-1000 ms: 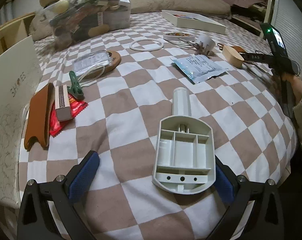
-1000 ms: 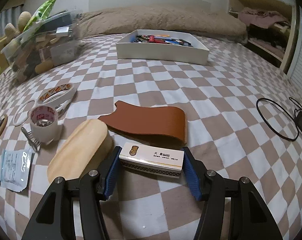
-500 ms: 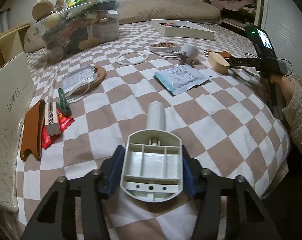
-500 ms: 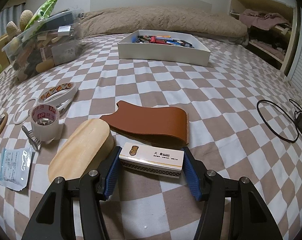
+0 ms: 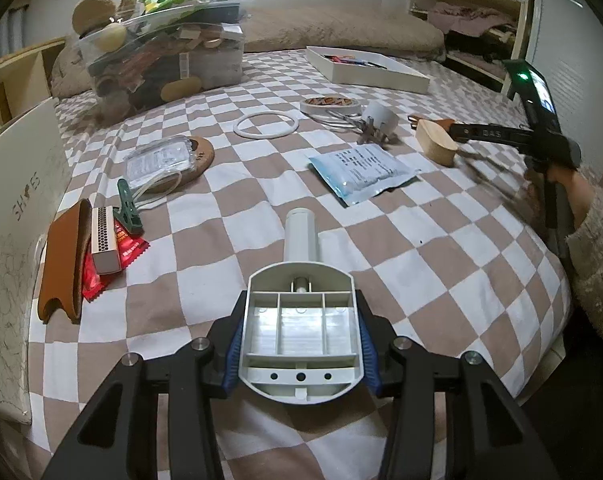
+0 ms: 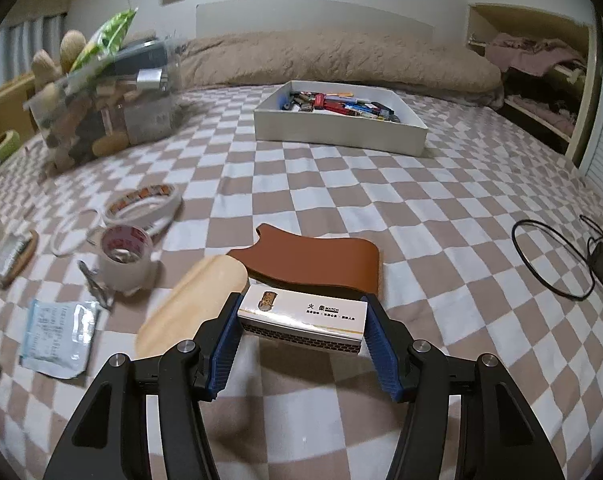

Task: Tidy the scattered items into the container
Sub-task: 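Lift and carry the holder with the left tool while the right tool carries the harmonica to the SHOES box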

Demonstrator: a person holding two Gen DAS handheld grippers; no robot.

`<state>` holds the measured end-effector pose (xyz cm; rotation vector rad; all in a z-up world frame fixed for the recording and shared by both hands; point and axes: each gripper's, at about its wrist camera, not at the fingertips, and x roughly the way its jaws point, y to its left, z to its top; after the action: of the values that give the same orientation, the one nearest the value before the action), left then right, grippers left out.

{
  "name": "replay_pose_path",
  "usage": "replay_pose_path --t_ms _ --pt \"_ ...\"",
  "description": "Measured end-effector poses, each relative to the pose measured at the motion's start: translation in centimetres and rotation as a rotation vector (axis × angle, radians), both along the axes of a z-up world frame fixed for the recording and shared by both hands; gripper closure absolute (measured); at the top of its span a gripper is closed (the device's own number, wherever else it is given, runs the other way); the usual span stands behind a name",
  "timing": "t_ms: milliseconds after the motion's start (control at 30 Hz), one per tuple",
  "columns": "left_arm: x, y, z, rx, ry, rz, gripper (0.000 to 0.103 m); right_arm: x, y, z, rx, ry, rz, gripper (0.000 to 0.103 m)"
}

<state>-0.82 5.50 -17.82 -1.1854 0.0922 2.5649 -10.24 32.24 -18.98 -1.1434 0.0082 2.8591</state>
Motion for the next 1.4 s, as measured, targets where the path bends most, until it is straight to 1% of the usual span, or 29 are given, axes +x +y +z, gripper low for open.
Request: replay_pose_path --t_ms 100,200,367,600,767,933,1133,1400 --pt "-0.2 -0.3 0.4 0.034 -0.003 0.004 0.057 1.1 0.1 0.7 -0.023 0.005 0.003 0.043" --pt "-0.2 -0.5 0.8 0.048 0.004 0.005 0.057 2.3 -0.2 1.2 -0.045 0.006 0.016 0.043" --pt "-0.4 -0.9 1.3 0.081 0.0 0.01 0.057 4.2 -2.2 1.2 -0.131 -0.026 0.067 0.043" --pt "-0.4 -1.4 1.7 0.109 0.002 0.016 0.057 6.3 -7.5 0.7 -0.125 -0.07 0.199 0.043" --pt "-0.3 -1.8 2.2 0.121 0.017 0.022 0.057 7.9 -10.5 0.7 -0.133 -0.075 0.268 0.044" --pt "-0.2 -2.3 2.3 0.146 0.009 0.033 0.057 8.9 -12.2 1.5 -0.154 -0.061 0.296 0.044" --pt "-0.3 -2.8 2.7 0.151 0.018 0.043 0.057 9.7 -13.9 2.1 -0.169 -0.042 0.323 0.044" --pt "-0.4 -3.9 3.5 0.165 0.034 0.068 0.057 9.8 -16.4 2.4 -0.208 -0.035 0.342 0.043"
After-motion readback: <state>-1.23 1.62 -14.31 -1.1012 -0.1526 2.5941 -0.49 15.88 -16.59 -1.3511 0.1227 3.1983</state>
